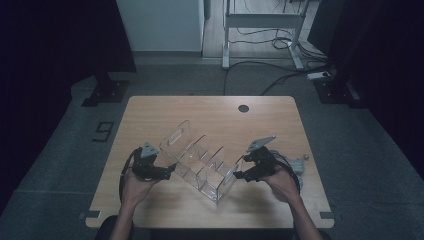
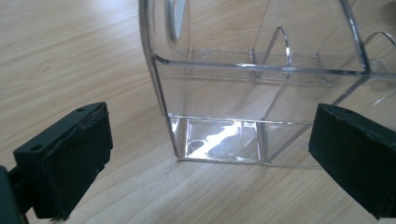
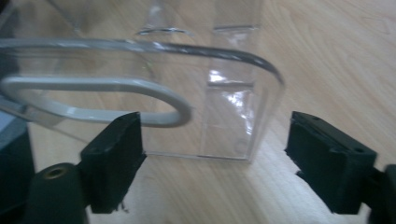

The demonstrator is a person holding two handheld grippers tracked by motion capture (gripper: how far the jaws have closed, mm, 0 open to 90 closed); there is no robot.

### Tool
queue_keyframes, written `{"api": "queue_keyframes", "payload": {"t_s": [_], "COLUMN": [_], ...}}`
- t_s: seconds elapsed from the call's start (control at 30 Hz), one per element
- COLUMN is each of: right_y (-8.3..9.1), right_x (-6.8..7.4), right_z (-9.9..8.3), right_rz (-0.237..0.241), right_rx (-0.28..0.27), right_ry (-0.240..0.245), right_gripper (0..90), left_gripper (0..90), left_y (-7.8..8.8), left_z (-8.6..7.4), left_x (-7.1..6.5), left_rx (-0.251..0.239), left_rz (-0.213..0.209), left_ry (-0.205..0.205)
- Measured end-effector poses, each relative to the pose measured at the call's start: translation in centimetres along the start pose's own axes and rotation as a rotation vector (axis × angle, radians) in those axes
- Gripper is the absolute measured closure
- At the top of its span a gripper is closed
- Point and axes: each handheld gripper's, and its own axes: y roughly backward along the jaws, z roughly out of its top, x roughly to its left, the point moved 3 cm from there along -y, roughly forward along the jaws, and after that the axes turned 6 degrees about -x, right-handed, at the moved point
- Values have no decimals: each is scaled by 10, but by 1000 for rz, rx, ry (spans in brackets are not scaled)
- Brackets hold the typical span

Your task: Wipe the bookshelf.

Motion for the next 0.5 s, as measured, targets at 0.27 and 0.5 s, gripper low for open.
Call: {"api": "queue_keyframes", "payload": {"t_s": [0.27, 0.5], "right_y": [8, 23], "right_x": [11, 12], "right_z": [3, 3], "right_rz": [-11, -39], "right_rx": [1, -13], "right_ry": [36, 26], "right_gripper": [259, 405], "left_gripper": [0, 0], "left_y": [-9, -15], "left_z": [7, 11], "left_x": [-10, -20], "left_rx": [-3, 3], "left_rz": [-12, -37], "left_ry": [-11, -25]}}
